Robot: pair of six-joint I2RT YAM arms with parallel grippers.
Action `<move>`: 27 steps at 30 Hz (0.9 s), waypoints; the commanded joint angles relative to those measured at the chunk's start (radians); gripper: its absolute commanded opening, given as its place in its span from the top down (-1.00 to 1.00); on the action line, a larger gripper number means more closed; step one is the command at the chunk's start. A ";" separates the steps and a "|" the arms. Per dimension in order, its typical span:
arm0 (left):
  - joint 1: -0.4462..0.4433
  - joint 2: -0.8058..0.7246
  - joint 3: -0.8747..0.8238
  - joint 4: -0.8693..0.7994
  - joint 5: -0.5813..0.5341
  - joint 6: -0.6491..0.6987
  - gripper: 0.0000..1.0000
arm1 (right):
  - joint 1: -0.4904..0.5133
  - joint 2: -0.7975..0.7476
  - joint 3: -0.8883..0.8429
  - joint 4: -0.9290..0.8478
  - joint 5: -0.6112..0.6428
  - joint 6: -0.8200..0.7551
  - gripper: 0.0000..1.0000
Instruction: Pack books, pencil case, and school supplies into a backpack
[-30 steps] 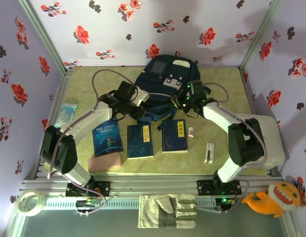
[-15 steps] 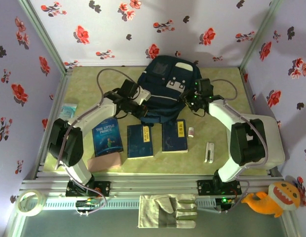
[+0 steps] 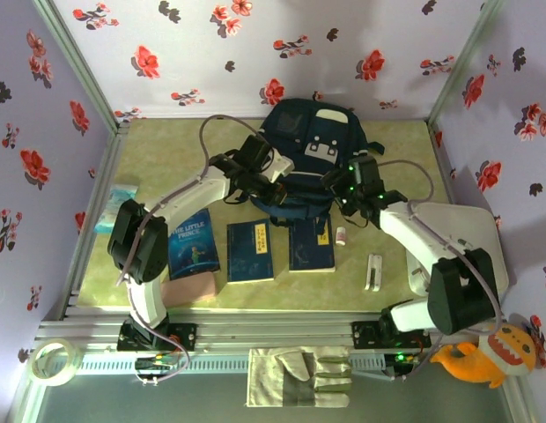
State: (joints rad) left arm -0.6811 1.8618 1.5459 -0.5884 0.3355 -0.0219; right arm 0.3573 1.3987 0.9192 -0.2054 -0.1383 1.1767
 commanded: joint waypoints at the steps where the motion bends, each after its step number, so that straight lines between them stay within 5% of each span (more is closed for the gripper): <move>1: -0.006 0.000 0.042 0.025 0.043 0.021 1.00 | 0.028 0.059 0.014 0.037 -0.018 0.087 -0.29; 7: -0.006 0.003 0.019 0.021 0.043 0.028 1.00 | 0.037 0.153 0.033 0.071 -0.011 0.116 -0.09; 15: 0.018 0.045 0.044 -0.152 -0.035 0.186 1.00 | 0.014 0.184 0.055 -0.020 0.117 0.050 0.69; 27: 0.132 0.010 -0.031 -0.164 -0.183 0.212 1.00 | -0.031 0.168 0.033 -0.050 0.177 0.019 0.81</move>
State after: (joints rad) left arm -0.6044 1.9057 1.5341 -0.6960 0.2565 0.1635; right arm 0.3695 1.5734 0.9463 -0.1993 -0.1001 1.2373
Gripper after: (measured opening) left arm 0.040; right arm 0.102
